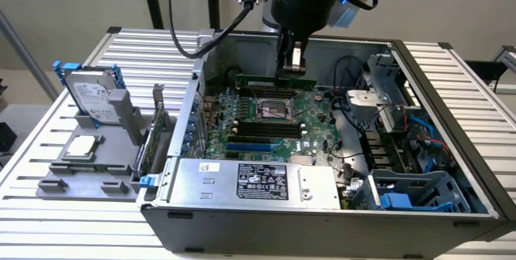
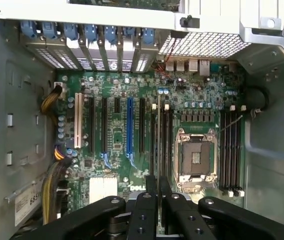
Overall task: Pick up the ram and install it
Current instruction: 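Insert the ram into the slot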
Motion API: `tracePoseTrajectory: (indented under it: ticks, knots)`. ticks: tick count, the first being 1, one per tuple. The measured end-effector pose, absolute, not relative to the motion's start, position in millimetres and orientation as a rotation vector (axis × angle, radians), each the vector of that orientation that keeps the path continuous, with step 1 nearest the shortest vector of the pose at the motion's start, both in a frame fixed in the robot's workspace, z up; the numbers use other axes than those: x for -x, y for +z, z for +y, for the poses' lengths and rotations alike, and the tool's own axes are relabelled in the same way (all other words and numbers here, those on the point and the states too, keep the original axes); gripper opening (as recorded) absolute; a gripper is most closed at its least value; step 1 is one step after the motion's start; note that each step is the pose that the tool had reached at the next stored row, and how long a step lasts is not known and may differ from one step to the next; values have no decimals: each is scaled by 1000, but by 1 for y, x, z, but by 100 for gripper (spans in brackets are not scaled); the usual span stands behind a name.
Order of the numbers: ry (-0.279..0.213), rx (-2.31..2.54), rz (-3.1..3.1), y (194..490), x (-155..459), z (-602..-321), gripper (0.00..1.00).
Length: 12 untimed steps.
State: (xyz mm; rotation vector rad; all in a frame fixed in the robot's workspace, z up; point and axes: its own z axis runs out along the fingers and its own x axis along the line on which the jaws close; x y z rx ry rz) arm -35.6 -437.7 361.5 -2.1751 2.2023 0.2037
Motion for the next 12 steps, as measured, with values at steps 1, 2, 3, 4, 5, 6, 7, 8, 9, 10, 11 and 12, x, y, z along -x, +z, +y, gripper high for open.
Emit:
tracePoseTrajectory:
  ticks: [1, 2, 3, 4, 5, 6, 7, 8, 9, 10, 11, 12]
  knots:
    - [204, 2175, 2202, 360, 35, -435, 13]
    - [203, 2175, 2203, 358, 35, -432, 13]
    - [203, 2175, 2203, 356, 34, -429, 13]
    - [203, 2175, 2203, 354, 34, -426, 13]
    - [202, 2176, 2204, 352, 34, -423, 13]
    - [202, 2176, 2204, 351, 33, -421, 13]
    - [199, 2177, 2205, 349, 33, -418, 13]
    - [196, 2178, 2207, 348, 33, -416, 13]
    - [192, 2180, 2210, 347, 33, -414, 13]
    - [186, 2183, 2213, 346, 33, -412, 13]
    - [179, 2186, 2216, 345, 33, -410, 13]
    - [171, 2190, 2221, 345, 33, -408, 13]
